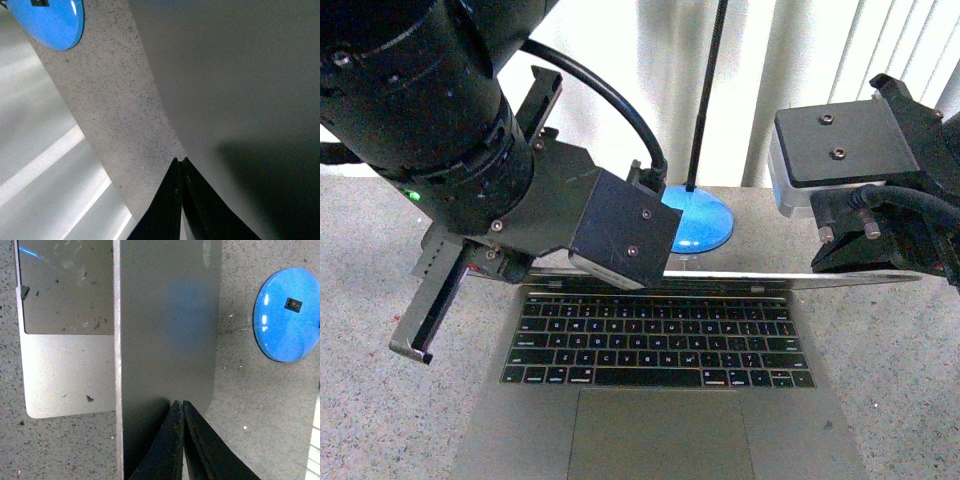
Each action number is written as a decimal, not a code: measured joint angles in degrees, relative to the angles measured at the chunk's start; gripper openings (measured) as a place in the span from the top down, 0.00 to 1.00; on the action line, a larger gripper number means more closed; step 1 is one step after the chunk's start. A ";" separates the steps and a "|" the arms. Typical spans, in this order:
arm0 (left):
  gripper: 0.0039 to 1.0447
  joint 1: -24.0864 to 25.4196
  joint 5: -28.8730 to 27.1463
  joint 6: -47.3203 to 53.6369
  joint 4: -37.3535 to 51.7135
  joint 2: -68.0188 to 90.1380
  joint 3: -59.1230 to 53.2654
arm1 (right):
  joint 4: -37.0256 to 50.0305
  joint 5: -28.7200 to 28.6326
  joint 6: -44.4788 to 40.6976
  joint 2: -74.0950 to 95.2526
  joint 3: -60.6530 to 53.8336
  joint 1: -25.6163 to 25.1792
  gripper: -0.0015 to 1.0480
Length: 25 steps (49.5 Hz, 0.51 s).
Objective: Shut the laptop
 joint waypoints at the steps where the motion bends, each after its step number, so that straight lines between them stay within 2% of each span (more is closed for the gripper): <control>1: 0.97 -0.11 0.07 -0.22 0.15 0.09 -0.22 | 0.22 -0.39 0.26 0.13 -0.26 0.00 0.97; 25: 0.97 -1.66 1.03 -2.27 3.56 1.88 -3.98 | 5.79 -3.06 2.56 2.71 -4.59 -0.61 0.97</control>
